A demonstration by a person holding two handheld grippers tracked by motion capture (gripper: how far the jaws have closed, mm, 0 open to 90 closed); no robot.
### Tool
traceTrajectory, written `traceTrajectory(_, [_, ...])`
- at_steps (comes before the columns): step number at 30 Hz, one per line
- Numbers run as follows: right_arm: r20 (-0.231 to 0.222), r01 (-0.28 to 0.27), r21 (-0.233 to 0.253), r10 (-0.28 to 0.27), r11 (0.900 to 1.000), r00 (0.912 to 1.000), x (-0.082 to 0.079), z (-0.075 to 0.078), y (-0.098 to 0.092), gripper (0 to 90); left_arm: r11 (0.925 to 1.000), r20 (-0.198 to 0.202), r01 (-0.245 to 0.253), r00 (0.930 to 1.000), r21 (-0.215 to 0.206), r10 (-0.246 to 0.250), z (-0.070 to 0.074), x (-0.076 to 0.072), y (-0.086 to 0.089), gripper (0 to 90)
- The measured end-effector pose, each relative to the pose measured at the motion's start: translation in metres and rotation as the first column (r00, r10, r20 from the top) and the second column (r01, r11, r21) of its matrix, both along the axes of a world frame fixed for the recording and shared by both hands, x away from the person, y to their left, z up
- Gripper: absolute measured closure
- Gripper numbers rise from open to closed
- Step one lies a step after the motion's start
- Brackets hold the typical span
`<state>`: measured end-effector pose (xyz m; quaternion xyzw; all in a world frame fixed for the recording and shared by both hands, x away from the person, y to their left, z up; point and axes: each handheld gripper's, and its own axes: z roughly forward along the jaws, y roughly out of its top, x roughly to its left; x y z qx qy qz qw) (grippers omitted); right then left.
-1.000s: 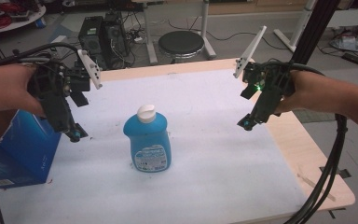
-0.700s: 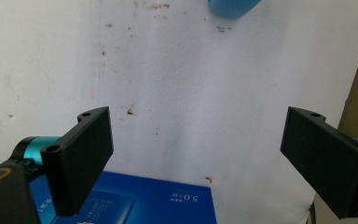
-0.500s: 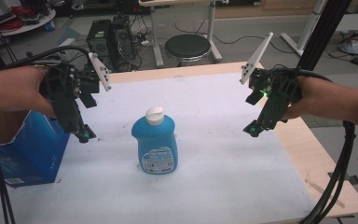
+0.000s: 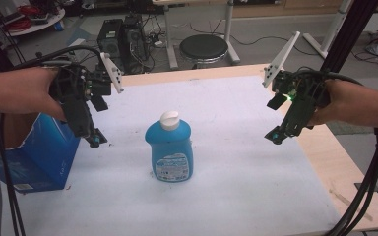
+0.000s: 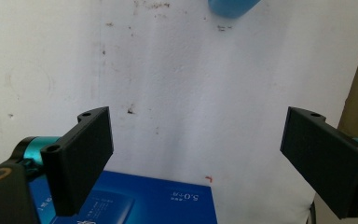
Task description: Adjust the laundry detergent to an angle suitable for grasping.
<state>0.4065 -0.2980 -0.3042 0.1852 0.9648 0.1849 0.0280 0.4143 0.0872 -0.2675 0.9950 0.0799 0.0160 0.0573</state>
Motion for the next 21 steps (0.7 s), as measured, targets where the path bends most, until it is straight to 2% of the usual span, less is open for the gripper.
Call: traceTrajectory(21, [0.006,-0.018,0.001,0.018,1.0,0.9998,-0.0041,0.0023,0.0032,2.4,1.0,0.011,0.003,0.9999,-0.003,-0.003,0.0042,-0.0043,-0.0001,9.4])
